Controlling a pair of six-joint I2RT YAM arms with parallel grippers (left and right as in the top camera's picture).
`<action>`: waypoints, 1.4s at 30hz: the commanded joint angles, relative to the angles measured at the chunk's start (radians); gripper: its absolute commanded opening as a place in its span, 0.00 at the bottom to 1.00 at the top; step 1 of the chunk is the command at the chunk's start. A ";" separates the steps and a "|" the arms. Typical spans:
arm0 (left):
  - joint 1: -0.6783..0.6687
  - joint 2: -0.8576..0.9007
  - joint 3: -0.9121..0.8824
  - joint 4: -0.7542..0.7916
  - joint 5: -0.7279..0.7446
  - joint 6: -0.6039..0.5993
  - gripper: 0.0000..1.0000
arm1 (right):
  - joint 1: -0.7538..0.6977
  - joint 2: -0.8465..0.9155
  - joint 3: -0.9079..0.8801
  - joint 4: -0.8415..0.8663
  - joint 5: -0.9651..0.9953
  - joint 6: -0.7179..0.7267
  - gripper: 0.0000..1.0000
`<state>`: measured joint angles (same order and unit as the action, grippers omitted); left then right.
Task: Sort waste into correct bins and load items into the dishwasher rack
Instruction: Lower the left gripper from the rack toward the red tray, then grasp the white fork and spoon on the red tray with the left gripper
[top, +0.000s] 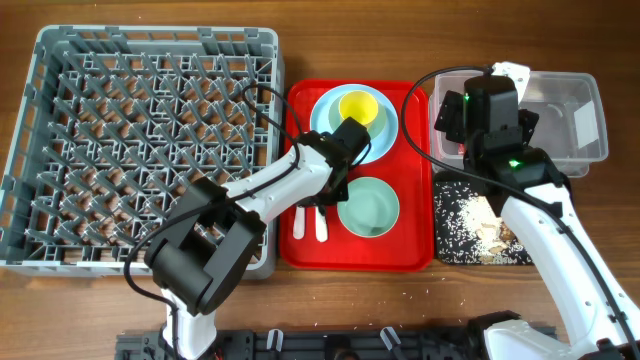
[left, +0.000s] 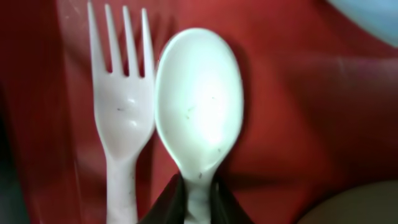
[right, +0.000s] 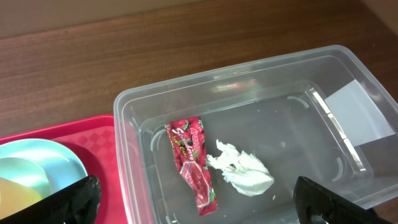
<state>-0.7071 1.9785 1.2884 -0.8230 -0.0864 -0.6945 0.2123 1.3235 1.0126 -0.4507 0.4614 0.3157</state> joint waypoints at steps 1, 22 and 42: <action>-0.002 -0.008 0.015 -0.001 -0.024 0.043 0.04 | -0.004 -0.003 0.013 0.002 0.010 -0.001 1.00; 0.333 -0.381 0.103 -0.114 -0.195 0.381 0.07 | -0.004 -0.003 0.013 0.002 0.010 -0.001 1.00; 0.447 -0.516 0.123 -0.341 -0.194 0.080 0.68 | -0.004 -0.003 0.013 0.001 0.010 -0.001 1.00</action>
<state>-0.3038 1.4658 1.4040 -1.1469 -0.2581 -0.5358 0.2123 1.3235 1.0126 -0.4503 0.4614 0.3161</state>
